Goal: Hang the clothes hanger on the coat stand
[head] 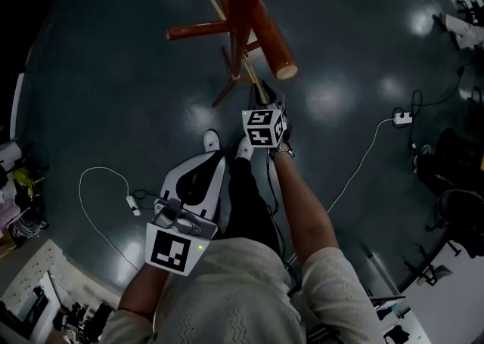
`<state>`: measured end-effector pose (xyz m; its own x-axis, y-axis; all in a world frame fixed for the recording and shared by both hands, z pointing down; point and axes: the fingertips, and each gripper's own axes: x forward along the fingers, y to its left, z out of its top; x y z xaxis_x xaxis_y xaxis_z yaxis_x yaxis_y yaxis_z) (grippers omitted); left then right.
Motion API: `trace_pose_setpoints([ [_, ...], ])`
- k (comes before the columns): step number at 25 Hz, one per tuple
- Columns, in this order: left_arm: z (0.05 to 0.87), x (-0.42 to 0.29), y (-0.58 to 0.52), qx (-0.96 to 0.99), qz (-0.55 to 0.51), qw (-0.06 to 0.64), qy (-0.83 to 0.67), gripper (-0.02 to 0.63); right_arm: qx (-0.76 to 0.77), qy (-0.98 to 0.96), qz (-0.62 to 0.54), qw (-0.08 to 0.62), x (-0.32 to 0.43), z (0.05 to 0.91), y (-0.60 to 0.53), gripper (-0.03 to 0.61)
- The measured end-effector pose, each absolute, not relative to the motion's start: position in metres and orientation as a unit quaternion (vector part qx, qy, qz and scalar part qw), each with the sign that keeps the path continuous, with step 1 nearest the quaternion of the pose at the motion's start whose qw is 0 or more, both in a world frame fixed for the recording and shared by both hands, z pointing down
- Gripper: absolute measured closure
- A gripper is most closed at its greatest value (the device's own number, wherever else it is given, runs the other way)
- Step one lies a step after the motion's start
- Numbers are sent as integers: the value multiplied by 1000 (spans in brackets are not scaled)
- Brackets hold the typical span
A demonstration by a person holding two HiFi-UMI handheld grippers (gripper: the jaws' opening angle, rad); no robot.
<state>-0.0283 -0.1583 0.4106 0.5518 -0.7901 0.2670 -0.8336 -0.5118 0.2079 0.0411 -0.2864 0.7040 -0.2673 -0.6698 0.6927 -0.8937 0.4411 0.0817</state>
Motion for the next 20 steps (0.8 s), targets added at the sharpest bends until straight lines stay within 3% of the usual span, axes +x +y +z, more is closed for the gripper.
trace_pose_setpoints([
  [8, 401, -21, -152, 873, 58, 150, -460, 601, 515, -789, 187, 279, 51, 666, -265, 509],
  [10, 399, -18, -150, 876, 53, 154, -453, 601, 518, -793, 193, 258, 52, 647, -263, 542],
  [20, 361, -23, -135, 886, 32, 131, -444, 601, 480, -846, 137, 186, 46, 506, -242, 560],
])
